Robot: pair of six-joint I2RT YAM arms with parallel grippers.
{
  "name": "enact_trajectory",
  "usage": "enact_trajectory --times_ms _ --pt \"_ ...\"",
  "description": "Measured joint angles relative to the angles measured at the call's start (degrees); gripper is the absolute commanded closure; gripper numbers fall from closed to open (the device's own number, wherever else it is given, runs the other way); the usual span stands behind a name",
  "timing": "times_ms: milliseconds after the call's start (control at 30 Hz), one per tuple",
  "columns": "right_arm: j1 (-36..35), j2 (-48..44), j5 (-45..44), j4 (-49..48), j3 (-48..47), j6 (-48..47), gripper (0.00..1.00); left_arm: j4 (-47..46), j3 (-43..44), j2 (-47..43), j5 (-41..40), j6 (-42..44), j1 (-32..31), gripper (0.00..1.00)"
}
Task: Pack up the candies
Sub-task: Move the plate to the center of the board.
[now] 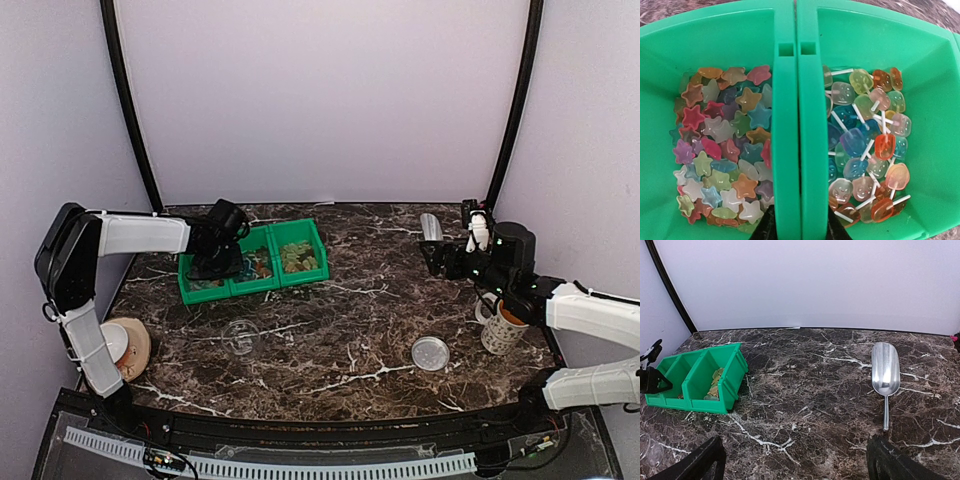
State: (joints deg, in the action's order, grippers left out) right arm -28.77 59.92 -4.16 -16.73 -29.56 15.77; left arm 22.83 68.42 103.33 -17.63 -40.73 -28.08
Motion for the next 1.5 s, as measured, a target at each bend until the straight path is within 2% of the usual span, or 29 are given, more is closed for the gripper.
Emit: enact_trajectory --times_ms 100,333,467,600,733,900,1100,1233,1500 --pt "0.0 0.0 -0.1 0.0 0.0 0.0 0.02 0.5 1.4 0.9 2.2 -2.3 -1.8 0.64" --pt "0.0 0.4 -0.9 0.0 0.0 -0.7 0.02 1.2 2.5 1.7 6.7 -4.2 -3.3 0.41" --pt "0.0 1.0 -1.8 -1.3 0.6 -1.8 0.02 1.4 2.6 0.3 8.0 -4.5 -3.4 0.32" --pt "0.0 1.9 -2.1 -1.2 0.7 -2.9 0.02 1.5 2.0 -6.6 8.0 -4.0 -3.9 0.15" --pt "-0.6 1.8 -2.3 1.2 0.3 -3.3 0.02 1.1 -2.2 -20.1 6.3 -3.3 -5.8 0.01" --pt "-1.2 1.4 -2.3 7.3 -3.0 -3.3 0.02 0.7 -13.9 -36.3 6.5 -3.9 -8.3 0.01" --pt "-2.9 1.9 -2.6 10.3 -6.7 -3.1 0.02 1.7 -27.0 -47.2 11.0 -4.0 -10.5 0.02" --pt "-4.2 2.8 -3.0 11.9 -6.7 -2.8 0.02 1.5 -31.4 -51.6 14.3 -3.9 -10.8 0.1" --pt "-5.5 3.2 -4.8 15.9 -6.8 -2.8 0.02 -1.9 -37.2 -51.6 19.6 -4.1 -10.8 0.16"
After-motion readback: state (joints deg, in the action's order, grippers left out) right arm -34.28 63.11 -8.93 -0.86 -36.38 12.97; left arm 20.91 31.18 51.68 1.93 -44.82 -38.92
